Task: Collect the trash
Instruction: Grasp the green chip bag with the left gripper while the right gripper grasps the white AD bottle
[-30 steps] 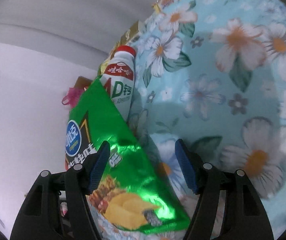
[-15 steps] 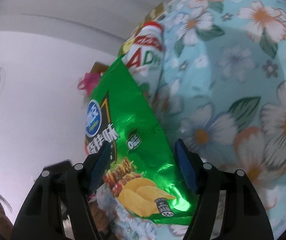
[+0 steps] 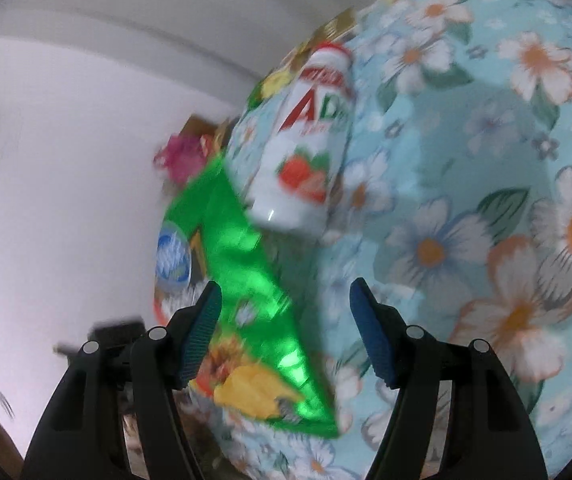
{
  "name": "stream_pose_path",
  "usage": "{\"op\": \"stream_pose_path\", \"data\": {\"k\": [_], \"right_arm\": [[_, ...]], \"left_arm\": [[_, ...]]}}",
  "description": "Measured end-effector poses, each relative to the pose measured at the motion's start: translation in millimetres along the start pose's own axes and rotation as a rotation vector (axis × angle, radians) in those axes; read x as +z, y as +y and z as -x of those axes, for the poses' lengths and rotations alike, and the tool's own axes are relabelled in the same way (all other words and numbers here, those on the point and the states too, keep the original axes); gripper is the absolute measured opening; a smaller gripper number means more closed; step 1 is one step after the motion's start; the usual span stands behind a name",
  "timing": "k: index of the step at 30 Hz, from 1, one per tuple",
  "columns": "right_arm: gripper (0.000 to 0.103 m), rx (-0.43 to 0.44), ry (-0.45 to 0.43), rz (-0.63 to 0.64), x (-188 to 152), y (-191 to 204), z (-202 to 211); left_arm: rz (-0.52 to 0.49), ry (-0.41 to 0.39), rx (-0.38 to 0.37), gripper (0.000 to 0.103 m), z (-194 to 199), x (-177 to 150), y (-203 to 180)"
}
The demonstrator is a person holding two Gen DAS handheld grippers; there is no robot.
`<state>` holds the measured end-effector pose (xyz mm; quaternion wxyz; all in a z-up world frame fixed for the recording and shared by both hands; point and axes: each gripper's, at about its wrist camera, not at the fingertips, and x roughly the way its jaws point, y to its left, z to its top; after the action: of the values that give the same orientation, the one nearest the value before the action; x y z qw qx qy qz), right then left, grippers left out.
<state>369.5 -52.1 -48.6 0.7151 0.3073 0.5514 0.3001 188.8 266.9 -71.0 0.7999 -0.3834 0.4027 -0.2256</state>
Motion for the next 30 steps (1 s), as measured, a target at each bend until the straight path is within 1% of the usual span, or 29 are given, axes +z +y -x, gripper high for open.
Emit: {"op": "stream_pose_path", "data": {"k": [3, 7, 10, 12, 17, 21, 24, 27, 30], "right_arm": [[0.065, -0.011, -0.027, -0.072, 18, -6, -7], [0.065, -0.032, -0.015, -0.101, 30, -5, -26], [0.066, -0.078, -0.018, -0.105, 45, -1, -48], [0.066, -0.067, -0.018, -0.109, 51, 1, -57], [0.066, -0.083, -0.028, -0.132, 66, 4, -68], [0.066, -0.113, -0.01, -0.159, 79, 1, -88], [0.064, -0.085, -0.007, -0.172, 78, -3, -91], [0.063, -0.1, 0.019, -0.158, 70, -4, -80], [0.063, -0.146, 0.052, -0.109, 52, -3, -60]], "left_arm": [[0.003, -0.022, 0.046, 0.006, 21, -4, 9], [0.034, -0.035, 0.087, 0.006, 34, -6, 23], [0.054, -0.032, 0.1, 0.006, 35, -6, 31], [0.05, -0.03, 0.106, 0.006, 32, -7, 31], [0.032, -0.027, 0.12, 0.006, 29, -6, 28], [0.035, -0.02, 0.117, 0.006, 24, -8, 26], [0.031, -0.011, 0.118, 0.006, 18, -6, 25], [0.028, 0.002, 0.109, 0.006, 13, -6, 24], [0.017, 0.013, 0.107, 0.006, 8, -7, 20]]}}
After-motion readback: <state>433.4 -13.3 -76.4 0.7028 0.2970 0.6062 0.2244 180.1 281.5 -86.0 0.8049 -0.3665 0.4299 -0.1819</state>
